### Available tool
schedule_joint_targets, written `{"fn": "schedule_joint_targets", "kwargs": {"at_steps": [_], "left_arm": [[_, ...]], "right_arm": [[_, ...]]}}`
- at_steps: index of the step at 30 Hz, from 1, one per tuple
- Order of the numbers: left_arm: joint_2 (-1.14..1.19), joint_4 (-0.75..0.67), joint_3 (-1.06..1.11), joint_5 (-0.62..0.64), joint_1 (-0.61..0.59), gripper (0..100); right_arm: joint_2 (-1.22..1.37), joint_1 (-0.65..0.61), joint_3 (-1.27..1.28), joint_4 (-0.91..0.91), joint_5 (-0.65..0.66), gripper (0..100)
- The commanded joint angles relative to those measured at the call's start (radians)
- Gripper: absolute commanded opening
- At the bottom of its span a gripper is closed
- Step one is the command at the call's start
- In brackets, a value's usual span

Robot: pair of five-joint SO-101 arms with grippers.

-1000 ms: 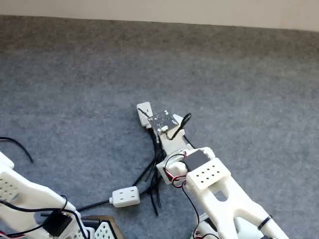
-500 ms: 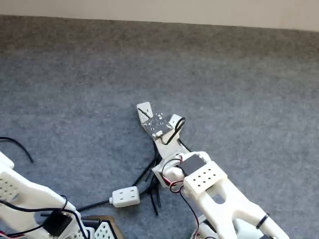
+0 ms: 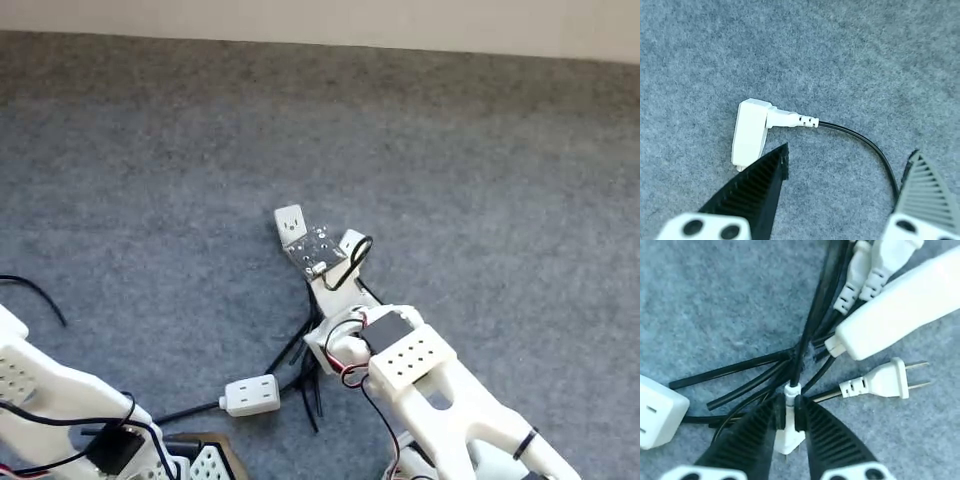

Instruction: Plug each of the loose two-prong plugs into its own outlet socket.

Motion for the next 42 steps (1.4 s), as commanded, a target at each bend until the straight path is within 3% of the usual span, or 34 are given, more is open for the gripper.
{"fn": "schedule_joint_targets", "kwargs": {"at_steps": [1,11,19,34,42], "left_arm": [[-0.010,0.003,-0.007,-0.008,-0.001,36],[-0.010,0.003,-0.007,-0.008,-0.002,36],[-0.010,0.000,-0.007,-0.008,-0.002,36],[-0.010,-0.003,-0.007,-0.008,-0.002,36],[-0.010,0.002,-0.007,-0.008,-0.001,36]], "right_arm": [[-0.002,0.005,-0.007,-0.013,0.009,0.6],[-0.004,0.035,0.019,-0.016,0.009,0.8],[-0.004,0.035,0.027,-0.016,0.009,15.2],[-0.005,0.033,0.028,-0.039,0.002,15.2],[-0.002,0.033,0.056,-0.045,-0.101,15.2]]}}
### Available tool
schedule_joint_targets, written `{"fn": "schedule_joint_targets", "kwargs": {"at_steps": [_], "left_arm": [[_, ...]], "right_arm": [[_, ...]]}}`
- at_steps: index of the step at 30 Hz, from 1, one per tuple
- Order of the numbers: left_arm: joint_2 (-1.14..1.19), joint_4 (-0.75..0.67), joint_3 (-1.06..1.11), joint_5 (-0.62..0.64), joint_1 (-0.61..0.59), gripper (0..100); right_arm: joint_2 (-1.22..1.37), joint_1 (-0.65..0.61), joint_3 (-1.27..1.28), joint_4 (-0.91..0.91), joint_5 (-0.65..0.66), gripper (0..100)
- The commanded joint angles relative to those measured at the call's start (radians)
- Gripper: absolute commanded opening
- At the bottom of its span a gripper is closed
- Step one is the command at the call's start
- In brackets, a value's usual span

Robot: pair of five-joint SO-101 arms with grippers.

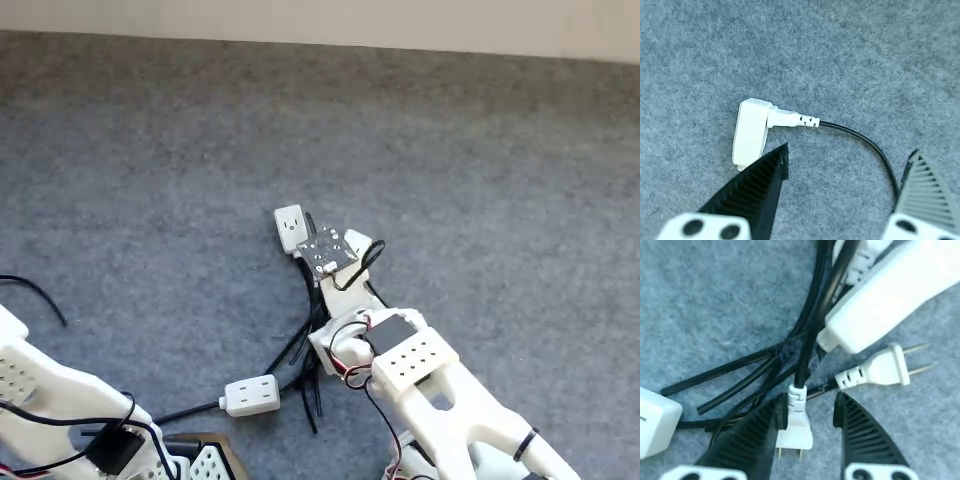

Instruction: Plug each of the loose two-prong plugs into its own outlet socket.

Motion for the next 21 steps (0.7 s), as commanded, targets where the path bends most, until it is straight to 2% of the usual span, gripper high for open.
{"fn": "schedule_joint_targets", "kwargs": {"at_steps": [1,8,12,16,21], "left_arm": [[-0.010,0.002,-0.007,-0.008,0.001,36],[-0.010,0.003,-0.007,-0.008,-0.001,36],[-0.010,0.003,-0.007,-0.008,-0.001,36],[-0.010,0.003,-0.005,-0.008,-0.001,36],[-0.010,0.003,-0.005,-0.008,-0.002,36]], "right_arm": [[-0.002,0.007,0.001,-0.015,-0.021,15.2],[-0.004,-0.004,-0.005,-0.015,-0.021,14.6],[-0.002,-0.016,0.021,-0.114,-0.021,0.4],[-0.002,-0.031,0.094,-0.226,-0.017,0.5],[-0.004,-0.035,0.110,-0.179,-0.014,0.4]]}}
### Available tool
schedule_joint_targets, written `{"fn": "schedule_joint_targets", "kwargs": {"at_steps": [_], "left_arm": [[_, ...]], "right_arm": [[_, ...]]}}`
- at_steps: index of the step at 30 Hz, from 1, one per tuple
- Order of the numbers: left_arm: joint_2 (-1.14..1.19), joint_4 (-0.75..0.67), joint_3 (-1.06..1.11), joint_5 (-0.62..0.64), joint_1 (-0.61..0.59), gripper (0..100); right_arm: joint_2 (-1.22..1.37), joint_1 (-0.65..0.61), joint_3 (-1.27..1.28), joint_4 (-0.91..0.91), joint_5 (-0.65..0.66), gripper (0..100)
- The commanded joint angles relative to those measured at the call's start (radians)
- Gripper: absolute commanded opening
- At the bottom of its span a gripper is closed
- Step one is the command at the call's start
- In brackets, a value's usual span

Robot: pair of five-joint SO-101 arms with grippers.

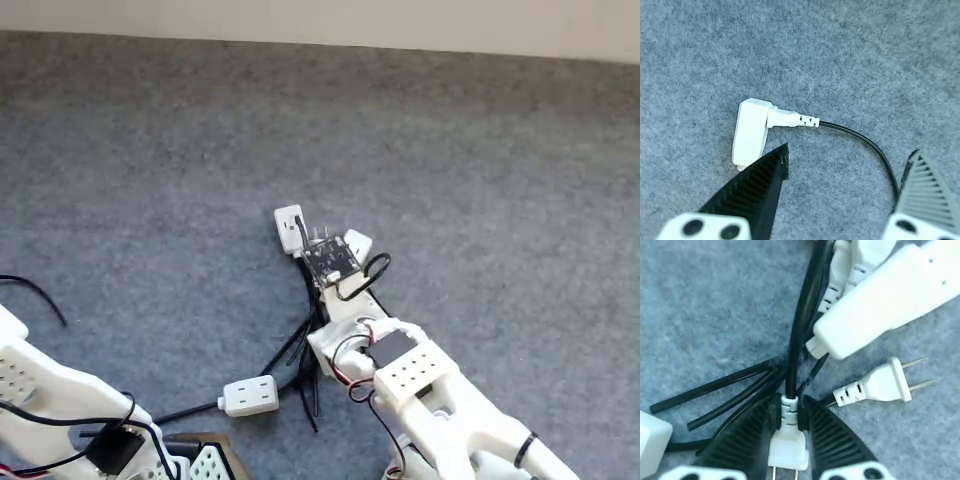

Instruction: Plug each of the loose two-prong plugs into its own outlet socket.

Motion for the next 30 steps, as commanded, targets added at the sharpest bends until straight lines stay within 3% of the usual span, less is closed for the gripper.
{"fn": "schedule_joint_targets", "kwargs": {"at_steps": [1,7,30], "left_arm": [[-0.010,0.003,-0.005,-0.008,-0.002,36],[-0.010,0.003,-0.005,-0.008,-0.002,36],[-0.010,0.003,-0.007,-0.008,-0.016,36]], "right_arm": [[0.008,-0.021,-0.022,0.056,-0.002,0.4],[0.007,-0.019,-0.099,0.186,0.097,0.5],[0.008,-0.021,-0.108,0.252,0.103,5.1]]}}
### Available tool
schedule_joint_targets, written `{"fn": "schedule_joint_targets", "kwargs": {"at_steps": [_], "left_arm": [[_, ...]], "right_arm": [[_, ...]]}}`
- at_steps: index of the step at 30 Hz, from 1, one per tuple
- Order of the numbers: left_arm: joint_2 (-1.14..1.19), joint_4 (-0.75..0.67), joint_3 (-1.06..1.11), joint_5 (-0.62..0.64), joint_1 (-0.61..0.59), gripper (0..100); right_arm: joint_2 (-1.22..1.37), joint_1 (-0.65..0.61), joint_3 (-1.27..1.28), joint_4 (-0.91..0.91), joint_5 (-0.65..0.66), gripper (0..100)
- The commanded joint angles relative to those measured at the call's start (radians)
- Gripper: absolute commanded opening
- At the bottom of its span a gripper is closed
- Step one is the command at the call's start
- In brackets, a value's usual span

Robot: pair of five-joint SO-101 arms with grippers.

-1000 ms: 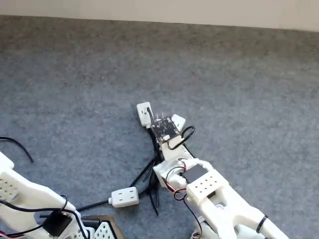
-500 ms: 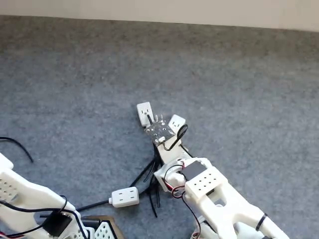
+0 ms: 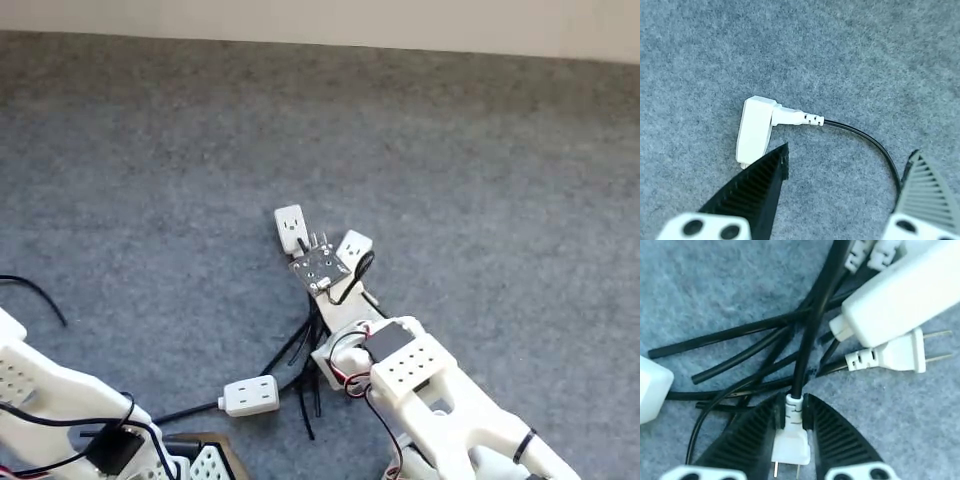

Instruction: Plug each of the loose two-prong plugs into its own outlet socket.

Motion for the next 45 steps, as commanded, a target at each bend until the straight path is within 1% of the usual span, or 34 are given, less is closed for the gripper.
{"fn": "schedule_joint_targets", "kwargs": {"at_steps": [1,11,16,28,33,45], "left_arm": [[-0.010,0.003,-0.007,-0.008,-0.005,36],[-0.010,-0.003,-0.007,-0.008,-0.007,36],[-0.010,-0.003,-0.007,-0.008,-0.007,36],[-0.010,-0.005,-0.007,-0.008,-0.005,36],[-0.010,-0.005,-0.007,-0.008,-0.005,36],[-0.010,-0.005,-0.007,-0.008,-0.005,36]], "right_arm": [[-0.002,-0.010,-0.028,0.012,0.008,5.2],[-0.002,-0.008,-0.030,0.013,0.005,5.3],[-0.002,0.033,-0.031,0.013,0.006,5.3],[-0.002,0.033,-0.031,0.013,0.008,5.4],[-0.002,0.033,-0.031,0.013,0.008,11.6],[-0.002,0.031,-0.031,0.053,0.011,11.6]]}}
